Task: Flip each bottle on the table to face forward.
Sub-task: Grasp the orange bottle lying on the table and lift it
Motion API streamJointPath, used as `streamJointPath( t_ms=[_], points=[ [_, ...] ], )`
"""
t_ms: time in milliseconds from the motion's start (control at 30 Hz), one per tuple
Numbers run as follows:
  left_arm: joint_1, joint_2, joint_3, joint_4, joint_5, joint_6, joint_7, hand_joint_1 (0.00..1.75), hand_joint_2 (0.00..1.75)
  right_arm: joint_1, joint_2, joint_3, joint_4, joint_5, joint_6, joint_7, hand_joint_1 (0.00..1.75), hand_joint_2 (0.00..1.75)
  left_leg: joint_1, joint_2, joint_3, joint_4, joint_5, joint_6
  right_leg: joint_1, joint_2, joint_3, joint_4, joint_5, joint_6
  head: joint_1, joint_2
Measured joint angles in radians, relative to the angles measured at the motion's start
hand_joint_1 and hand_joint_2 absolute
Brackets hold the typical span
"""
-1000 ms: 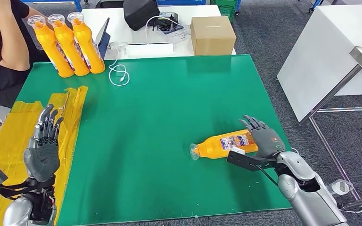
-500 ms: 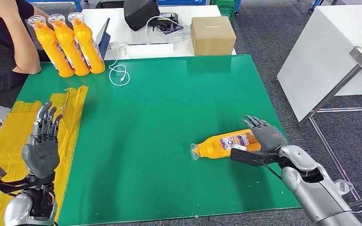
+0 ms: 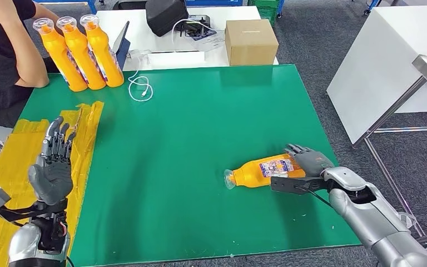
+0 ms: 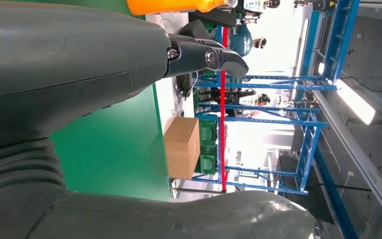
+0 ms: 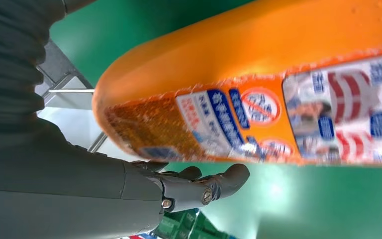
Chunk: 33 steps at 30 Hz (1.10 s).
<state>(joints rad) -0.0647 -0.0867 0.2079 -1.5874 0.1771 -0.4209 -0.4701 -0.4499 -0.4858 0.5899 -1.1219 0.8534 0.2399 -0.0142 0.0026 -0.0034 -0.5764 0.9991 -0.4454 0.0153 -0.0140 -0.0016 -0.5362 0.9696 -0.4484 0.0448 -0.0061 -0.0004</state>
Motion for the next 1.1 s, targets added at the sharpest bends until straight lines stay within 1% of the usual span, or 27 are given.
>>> streamJointPath(
  t_ms=[33, 67, 100, 200, 233, 400, 600, 700, 767, 867, 933, 1000, 1100],
  points=[
    [-0.004, 0.000, 0.000, 0.005, 0.001, -0.001, 0.000, 0.00, 0.00, -0.010, 0.003, 0.013, 0.019, -0.003, 0.003, -0.002, 0.62, 1.75, 0.000, 0.000, 0.000, 0.000, 0.000, 0.000, 0.000, 0.000, 0.000, 0.000, 0.000, 0.000, 0.000, 0.000],
    [-0.008, 0.000, 0.000, 0.009, 0.001, -0.002, 0.000, 0.00, 0.00, -0.020, 0.007, 0.026, 0.038, -0.008, 0.008, -0.004, 0.77, 1.75, 0.000, 0.000, 0.000, 0.000, 0.000, 0.000, 0.000, 0.000, 0.000, 0.000, 0.000, 0.000, 0.000, 0.000],
    [-0.013, 0.000, 0.000, 0.015, 0.001, -0.003, 0.000, 0.00, 0.00, -0.031, 0.010, 0.039, 0.059, -0.014, 0.014, -0.008, 0.97, 1.75, 0.000, 0.000, 0.000, 0.000, 0.000, 0.000, 0.000, 0.000, 0.000, 0.000, 0.000, 0.000, 0.000, 0.000],
    [-0.025, 0.000, 0.000, 0.031, 0.002, -0.006, 0.000, 0.00, 0.00, -0.062, 0.019, 0.071, 0.112, -0.027, 0.025, -0.016, 1.71, 1.75, 0.000, 0.000, 0.000, 0.000, 0.000, 0.000, 0.000, 0.000, 0.000, 0.000, 0.000, 0.000, 0.000, 0.000],
    [-0.028, 0.000, 0.000, 0.036, 0.002, -0.007, 0.000, 0.00, 0.00, -0.071, 0.021, 0.079, 0.125, -0.030, 0.028, -0.019, 1.75, 1.75, 0.000, 0.000, 0.000, 0.000, 0.000, 0.000, 0.000, 0.000, 0.000, 0.000, 0.000, 0.000, 0.000, 0.000],
    [-0.043, 0.002, -0.003, 0.057, 0.004, -0.003, 0.000, 0.00, 0.00, -0.120, 0.026, 0.122, 0.185, -0.071, 0.058, -0.032, 1.75, 1.75, 0.000, 0.000, 0.002, 0.000, 0.000, 0.000, 0.000, 0.000, 0.001, 0.000, 0.000, 0.000, 0.000, 0.000],
    [-0.052, 0.006, -0.006, 0.077, 0.011, 0.004, -0.001, 0.00, 0.00, -0.157, 0.033, 0.163, 0.241, -0.138, 0.054, -0.031, 1.75, 1.75, 0.000, 0.000, 0.005, 0.000, 0.000, 0.000, 0.000, 0.000, 0.004, 0.000, 0.000, 0.000, 0.000, 0.000],
    [-0.052, 0.006, -0.006, 0.082, 0.018, 0.004, 0.006, 0.00, 0.00, -0.158, 0.042, 0.167, 0.255, -0.162, 0.017, -0.020, 1.75, 1.75, 0.000, 0.001, 0.006, 0.000, 0.000, 0.000, 0.000, 0.000, 0.005, 0.000, 0.000, 0.000, 0.000, 0.000],
    [-0.051, 0.006, -0.006, 0.084, 0.033, 0.002, 0.020, 0.00, 0.00, -0.148, 0.056, 0.163, 0.259, -0.187, -0.042, -0.013, 1.75, 1.75, 0.000, 0.001, 0.007, 0.000, 0.000, 0.000, 0.000, 0.001, 0.006, 0.000, 0.000, 0.000, 0.000, 0.000],
    [-0.038, 0.006, -0.006, 0.083, 0.056, -0.005, 0.036, 0.00, 0.00, -0.093, 0.095, 0.122, 0.231, -0.251, -0.167, -0.036, 1.75, 1.75, 0.001, 0.001, 0.007, 0.000, 0.000, 0.000, 0.001, 0.000, 0.007, 0.000, 0.000, 0.000, 0.000, 0.000],
    [-0.020, 0.005, -0.005, 0.074, 0.064, -0.008, 0.038, 0.00, 0.00, -0.025, 0.130, 0.061, 0.152, -0.305, -0.235, -0.067, 1.75, 1.75, 0.001, 0.000, 0.006, 0.000, 0.000, 0.000, 0.001, 0.000, 0.006, 0.000, 0.000, 0.000, 0.000, 0.000],
    [-0.006, 0.005, -0.005, 0.064, 0.066, -0.009, 0.039, 0.00, 0.00, 0.033, 0.164, -0.004, 0.054, -0.337, -0.258, -0.081, 1.75, 1.75, 0.001, 0.000, 0.005, 0.000, 0.000, 0.000, 0.001, 0.000, 0.004, 0.000, 0.000, 0.000, -0.001, 0.000],
    [0.002, 0.004, -0.005, 0.053, 0.067, -0.009, 0.041, 0.00, 0.00, 0.080, 0.195, -0.071, -0.049, -0.347, -0.257, -0.080, 1.75, 1.75, 0.002, -0.002, 0.003, 0.000, 0.000, 0.000, 0.001, -0.002, 0.002, 0.000, -0.001, -0.001, 0.000, 0.000]
  ],
)
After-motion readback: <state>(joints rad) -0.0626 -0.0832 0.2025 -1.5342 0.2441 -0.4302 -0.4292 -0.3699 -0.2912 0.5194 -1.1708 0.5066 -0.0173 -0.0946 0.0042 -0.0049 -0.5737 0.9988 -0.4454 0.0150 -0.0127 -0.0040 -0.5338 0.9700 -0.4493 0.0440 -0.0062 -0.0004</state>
